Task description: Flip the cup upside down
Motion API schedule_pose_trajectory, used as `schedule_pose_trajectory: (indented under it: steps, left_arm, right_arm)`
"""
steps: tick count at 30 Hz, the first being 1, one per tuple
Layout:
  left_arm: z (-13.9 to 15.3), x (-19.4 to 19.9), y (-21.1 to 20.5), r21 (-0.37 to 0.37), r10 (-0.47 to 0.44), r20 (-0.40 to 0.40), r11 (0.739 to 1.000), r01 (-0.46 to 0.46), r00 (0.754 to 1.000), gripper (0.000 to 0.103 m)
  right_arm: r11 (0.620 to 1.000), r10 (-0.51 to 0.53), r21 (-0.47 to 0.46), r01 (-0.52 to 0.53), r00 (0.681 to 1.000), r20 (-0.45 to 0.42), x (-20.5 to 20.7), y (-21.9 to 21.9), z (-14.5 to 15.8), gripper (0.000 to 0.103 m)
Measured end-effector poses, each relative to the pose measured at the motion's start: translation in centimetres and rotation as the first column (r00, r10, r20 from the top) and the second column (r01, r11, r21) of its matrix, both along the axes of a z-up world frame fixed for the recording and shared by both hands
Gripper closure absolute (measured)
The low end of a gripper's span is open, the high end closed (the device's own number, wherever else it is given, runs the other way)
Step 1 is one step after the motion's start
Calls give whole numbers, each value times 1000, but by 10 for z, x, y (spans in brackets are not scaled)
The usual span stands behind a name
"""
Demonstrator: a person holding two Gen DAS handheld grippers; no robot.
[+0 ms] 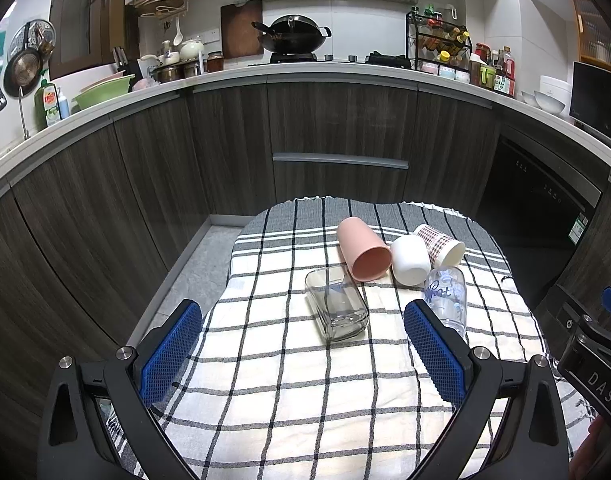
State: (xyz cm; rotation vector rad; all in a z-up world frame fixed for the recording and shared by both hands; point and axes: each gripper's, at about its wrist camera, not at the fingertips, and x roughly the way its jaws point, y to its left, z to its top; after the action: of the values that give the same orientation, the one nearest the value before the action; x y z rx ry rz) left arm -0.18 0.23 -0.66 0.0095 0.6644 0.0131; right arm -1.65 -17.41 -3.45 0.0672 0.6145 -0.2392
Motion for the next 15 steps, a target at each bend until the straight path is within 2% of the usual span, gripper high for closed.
schedule_pose_trajectory:
  steps: [15]
  left_arm:
    - [-3, 1, -1, 3, -1, -3, 1000, 1, 1000, 0]
  right_arm:
    - [1000, 0, 2, 0, 1000, -1, 0, -1, 0, 10]
